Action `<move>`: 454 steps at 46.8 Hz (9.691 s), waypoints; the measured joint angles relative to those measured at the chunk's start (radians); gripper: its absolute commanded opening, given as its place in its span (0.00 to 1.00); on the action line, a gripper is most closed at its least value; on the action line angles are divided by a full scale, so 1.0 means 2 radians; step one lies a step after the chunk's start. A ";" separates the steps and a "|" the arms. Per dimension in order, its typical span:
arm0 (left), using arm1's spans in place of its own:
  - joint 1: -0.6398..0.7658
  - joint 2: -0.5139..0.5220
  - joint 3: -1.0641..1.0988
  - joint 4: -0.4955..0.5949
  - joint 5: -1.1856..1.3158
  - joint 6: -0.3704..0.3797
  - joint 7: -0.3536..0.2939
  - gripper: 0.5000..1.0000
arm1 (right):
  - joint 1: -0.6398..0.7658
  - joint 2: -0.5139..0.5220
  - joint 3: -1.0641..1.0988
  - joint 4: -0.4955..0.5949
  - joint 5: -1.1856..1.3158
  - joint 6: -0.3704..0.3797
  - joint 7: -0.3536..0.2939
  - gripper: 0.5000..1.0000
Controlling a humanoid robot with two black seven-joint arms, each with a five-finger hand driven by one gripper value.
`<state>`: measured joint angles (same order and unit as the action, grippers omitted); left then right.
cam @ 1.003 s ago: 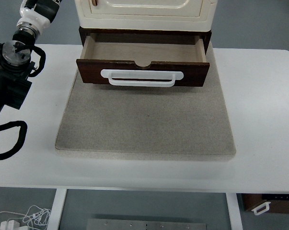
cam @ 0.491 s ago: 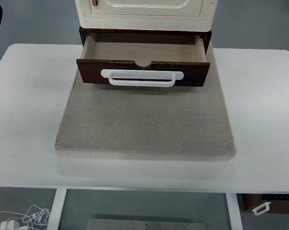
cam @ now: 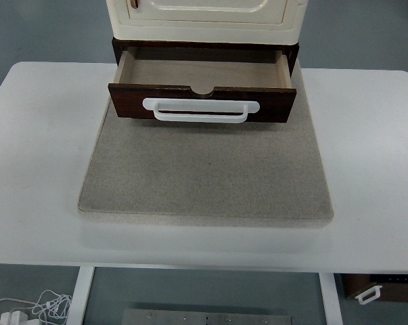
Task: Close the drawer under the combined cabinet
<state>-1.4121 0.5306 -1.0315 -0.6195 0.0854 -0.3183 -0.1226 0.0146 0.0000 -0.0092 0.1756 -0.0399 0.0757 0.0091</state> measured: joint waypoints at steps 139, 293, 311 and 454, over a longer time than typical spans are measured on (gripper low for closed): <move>-0.013 -0.051 0.419 -0.375 0.280 -0.146 0.361 1.00 | 0.000 0.000 0.000 0.000 0.000 0.000 0.000 0.90; -0.011 -0.105 0.372 -0.211 0.302 -0.146 0.342 1.00 | 0.000 0.000 0.000 0.000 0.000 0.000 0.000 0.90; 0.006 -0.130 0.269 -0.240 0.296 -0.146 0.301 1.00 | 0.000 0.000 0.000 0.000 0.000 0.000 0.000 0.90; 0.132 -0.110 -0.132 0.155 -0.002 0.120 0.103 1.00 | 0.000 0.000 0.000 0.000 0.000 0.000 0.000 0.90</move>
<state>-1.1485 0.3108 -1.2947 -0.3099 0.0811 -0.0793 0.0839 0.0143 0.0000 -0.0092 0.1753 -0.0399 0.0757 0.0093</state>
